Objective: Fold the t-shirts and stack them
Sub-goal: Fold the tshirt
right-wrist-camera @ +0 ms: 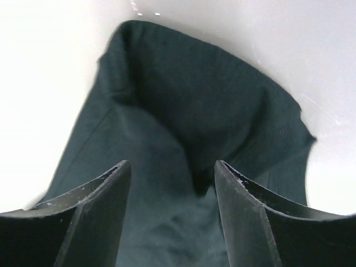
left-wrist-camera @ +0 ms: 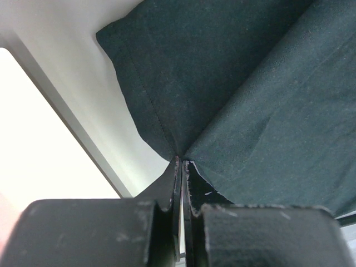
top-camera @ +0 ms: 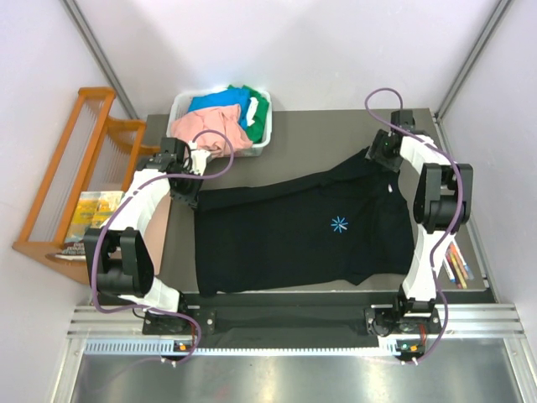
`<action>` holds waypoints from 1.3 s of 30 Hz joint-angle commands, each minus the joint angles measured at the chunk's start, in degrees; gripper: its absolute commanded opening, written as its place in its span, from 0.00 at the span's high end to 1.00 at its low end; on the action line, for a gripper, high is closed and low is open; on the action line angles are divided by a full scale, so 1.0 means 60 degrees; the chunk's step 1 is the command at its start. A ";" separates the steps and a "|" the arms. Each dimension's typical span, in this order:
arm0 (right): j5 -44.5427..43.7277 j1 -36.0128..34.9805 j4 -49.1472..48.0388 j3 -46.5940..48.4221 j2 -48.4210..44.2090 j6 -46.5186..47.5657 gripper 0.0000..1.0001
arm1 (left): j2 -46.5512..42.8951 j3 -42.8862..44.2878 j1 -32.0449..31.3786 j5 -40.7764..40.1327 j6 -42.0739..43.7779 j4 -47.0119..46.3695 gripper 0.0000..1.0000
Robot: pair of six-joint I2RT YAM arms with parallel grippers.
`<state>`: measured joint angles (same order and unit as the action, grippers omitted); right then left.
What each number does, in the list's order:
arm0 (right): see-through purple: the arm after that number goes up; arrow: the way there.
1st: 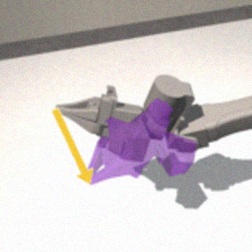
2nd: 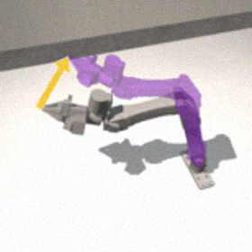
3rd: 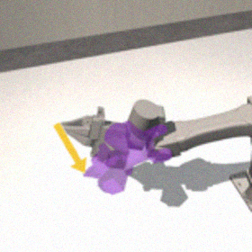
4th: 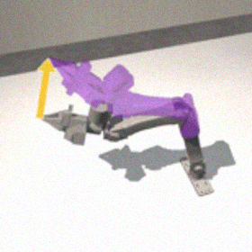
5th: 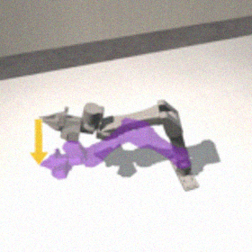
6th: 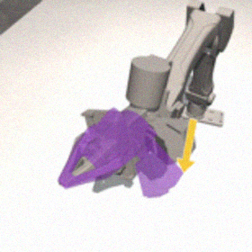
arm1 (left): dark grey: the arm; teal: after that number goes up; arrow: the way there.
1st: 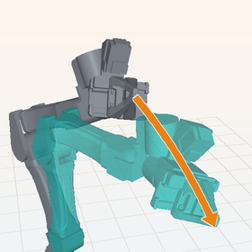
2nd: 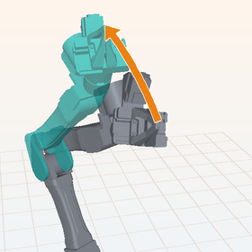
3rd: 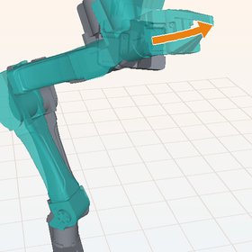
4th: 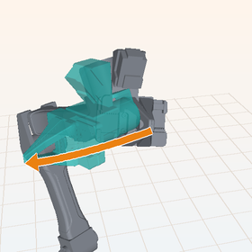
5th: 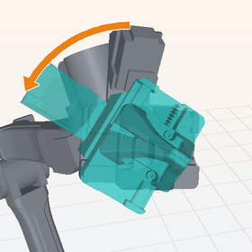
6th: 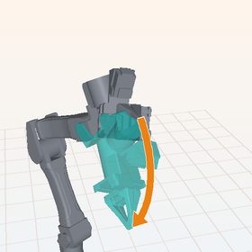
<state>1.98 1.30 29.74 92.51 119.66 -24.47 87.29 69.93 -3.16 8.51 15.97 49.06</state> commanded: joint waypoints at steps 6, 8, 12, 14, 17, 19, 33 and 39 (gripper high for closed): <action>0.0314 0.0091 -0.0034 0.0885 0.0550 0.0108 0.51 | -0.0060 -0.0141 -0.0016 -0.0218 0.0020 -0.0266 1.00; 0.0373 0.0106 -0.0049 0.0885 0.0551 0.0123 0.58 | -0.0031 -0.0156 -0.0016 -0.0174 -0.0010 -0.0281 1.00; 0.0476 0.0106 -0.0049 0.0769 0.0390 0.0109 0.72 | 0.0013 -0.0200 -0.0016 -0.0188 -0.0025 -0.0339 1.00; 0.0447 0.0091 -0.0107 0.0564 0.0170 0.0123 0.72 | 0.0072 -0.0200 -0.0030 -0.0174 -0.0025 -0.0339 1.00; 0.0388 0.0091 -0.0180 0.0315 -0.0093 0.0138 0.72 | 0.0086 -0.0229 -0.0016 -0.0159 -0.0039 -0.0369 1.00; 0.0388 0.0106 -0.0181 0.0212 -0.0240 0.0138 0.72 | 0.0072 -0.0229 -0.0016 -0.0130 -0.0068 -0.0354 1.00; 0.0754 0.0091 0.0025 -0.0080 -0.1484 0.0006 0.68 | 0.0101 -0.0420 -0.0016 -0.0174 -0.0054 -0.0515 1.00; 0.0740 0.0091 -0.0063 -0.0403 -0.1823 -0.0009 0.76 | 0.0174 -0.0390 -0.0016 -0.0203 -0.0083 -0.0574 1.00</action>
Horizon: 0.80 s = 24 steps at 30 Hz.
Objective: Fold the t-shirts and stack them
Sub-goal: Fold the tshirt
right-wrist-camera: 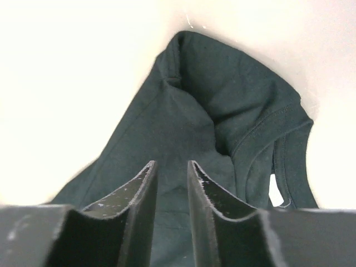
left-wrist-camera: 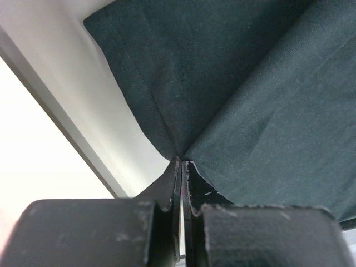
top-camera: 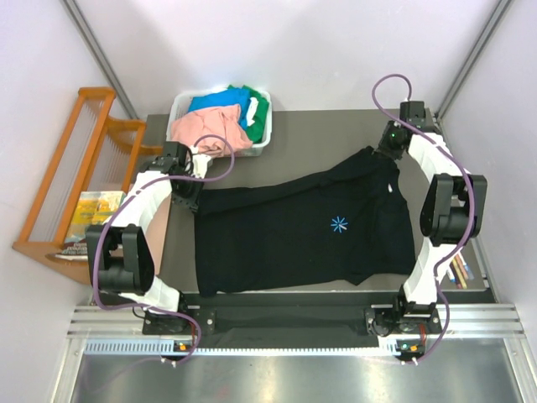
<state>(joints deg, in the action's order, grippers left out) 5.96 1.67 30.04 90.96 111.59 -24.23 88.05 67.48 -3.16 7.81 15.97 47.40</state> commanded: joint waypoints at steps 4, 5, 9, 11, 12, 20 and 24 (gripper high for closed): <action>0.0019 0.0029 -0.0085 -0.0174 -0.0187 -0.0034 0.68 | -0.0041 -0.0056 -0.0016 -0.0086 -0.0083 -0.0297 1.00; -0.0112 0.0029 -0.0056 -0.0145 -0.0084 0.0009 0.65 | -0.0056 -0.0070 -0.0016 -0.0086 -0.0097 -0.0297 1.00; -0.0275 0.0117 0.0105 0.0162 0.0356 0.0083 0.61 | -0.0144 0.0002 -0.0016 -0.0145 -0.0010 -0.0180 1.00; -0.0260 0.0131 0.0076 0.0221 0.0459 0.0068 0.59 | -0.0159 0.0061 -0.0016 -0.0174 0.0005 -0.0180 1.00; -0.0275 0.0131 0.0076 0.0250 0.0590 0.0068 0.59 | -0.0159 0.0061 -0.0016 -0.0174 0.0005 -0.0165 1.00; -0.0304 0.0175 0.0076 0.0324 0.1089 0.0054 0.63 | -0.0129 0.0120 -0.0016 -0.0174 0.0005 -0.0136 1.00; -0.0392 0.0205 0.0061 0.0251 0.1118 0.0068 0.63 | -0.0085 0.0149 -0.0016 -0.0131 0.0005 -0.0150 1.00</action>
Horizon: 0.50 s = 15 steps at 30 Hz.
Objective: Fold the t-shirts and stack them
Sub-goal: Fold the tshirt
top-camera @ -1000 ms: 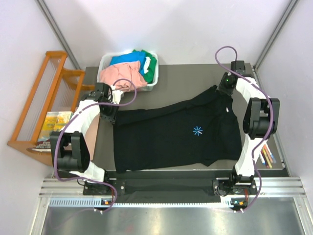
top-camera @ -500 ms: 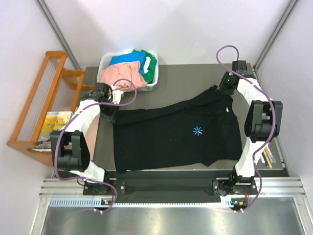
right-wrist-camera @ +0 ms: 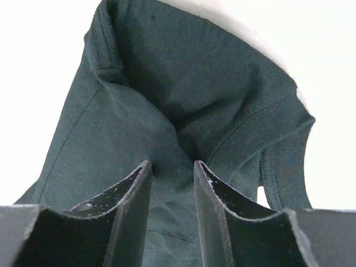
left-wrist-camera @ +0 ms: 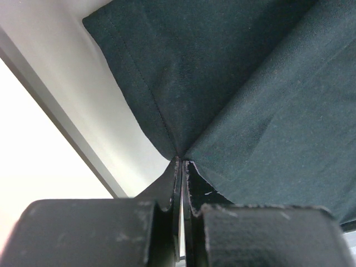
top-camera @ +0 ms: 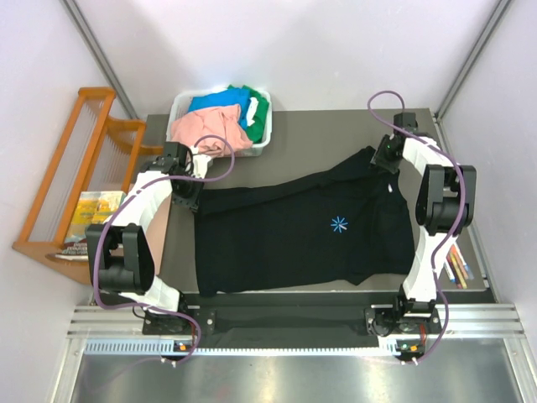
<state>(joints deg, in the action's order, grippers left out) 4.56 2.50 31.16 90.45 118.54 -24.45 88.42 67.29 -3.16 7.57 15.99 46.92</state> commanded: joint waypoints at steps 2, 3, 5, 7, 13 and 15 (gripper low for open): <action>-0.0202 0.0095 -0.0124 0.0291 -0.0054 0.0134 0.63 | -0.0133 0.0197 -0.0016 -0.0061 -0.0013 -0.0070 1.00; -0.0203 0.0096 -0.0124 0.0261 -0.0055 0.0163 0.63 | -0.0118 0.0197 -0.0016 -0.0047 -0.0013 -0.0056 1.00; -0.0290 0.0154 -0.0110 0.0247 -0.0128 0.0178 0.58 | -0.0118 0.0211 -0.0016 -0.0032 -0.0013 -0.0041 1.00; -0.0277 0.0241 -0.0139 0.0203 -0.0172 0.0178 0.54 | -0.0118 0.0226 -0.0016 -0.0046 0.0001 -0.0026 1.00; -0.0144 0.0344 -0.0183 0.0217 -0.0113 0.0163 0.50 | -0.0118 0.0182 -0.0016 -0.0061 0.0030 -0.0026 1.00; -0.0130 0.0359 -0.0169 0.0217 -0.0113 0.0149 0.51 | -0.0147 0.0124 -0.0016 -0.0090 0.0045 -0.0056 1.00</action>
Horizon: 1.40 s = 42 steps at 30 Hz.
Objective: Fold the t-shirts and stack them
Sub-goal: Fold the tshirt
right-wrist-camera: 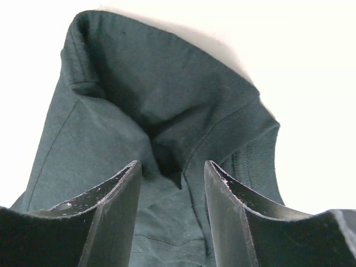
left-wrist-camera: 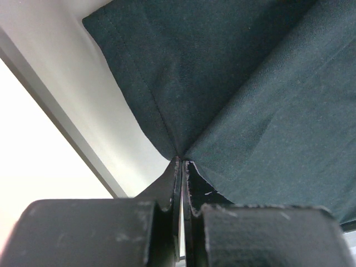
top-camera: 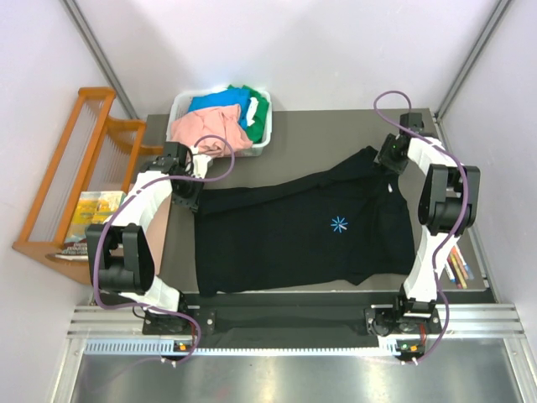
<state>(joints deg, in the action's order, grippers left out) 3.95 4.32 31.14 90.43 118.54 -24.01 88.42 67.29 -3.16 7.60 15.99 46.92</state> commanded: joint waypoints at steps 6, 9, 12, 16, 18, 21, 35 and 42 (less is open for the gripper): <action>0.0177 0.0057 -0.0223 0.0250 0.0018 0.0046 0.66 | -0.0162 0.0065 -0.0016 -0.0138 0.0045 -0.0100 1.00; 0.0236 0.0042 -0.0253 0.0236 0.0062 0.0003 0.67 | -0.0191 0.0065 -0.0016 -0.0152 0.0045 -0.0114 1.00; 0.0251 0.0042 -0.0267 0.0236 0.0077 -0.0012 0.68 | -0.0191 0.0080 -0.0016 -0.0138 0.0045 -0.0100 1.00; 0.0323 0.0028 -0.0311 0.0192 0.0062 -0.0041 0.67 | -0.0191 0.0094 -0.0016 -0.0109 0.0031 -0.0100 1.00; 0.0353 -0.0001 -0.0341 0.0148 0.0092 -0.0056 0.68 | -0.0162 0.0094 -0.0016 -0.0079 0.0016 -0.0100 1.00; 0.0397 -0.0074 -0.0341 0.0162 0.0092 -0.0056 0.69 | -0.0162 0.0080 -0.0016 -0.0094 0.0016 -0.0114 1.00; 0.0602 -0.0221 -0.0356 0.0148 0.0034 -0.0100 0.94 | -0.0133 0.0006 -0.0016 -0.0094 -0.0028 -0.0187 1.00; 0.0617 -0.0236 -0.0151 0.0673 -0.0742 -0.0100 1.00 | -0.0001 0.0006 -0.0016 -0.0299 -0.0072 -0.0348 1.00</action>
<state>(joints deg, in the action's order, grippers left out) 7.29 3.49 30.92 90.43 118.67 -24.62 88.42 67.29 -3.16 7.20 15.97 46.61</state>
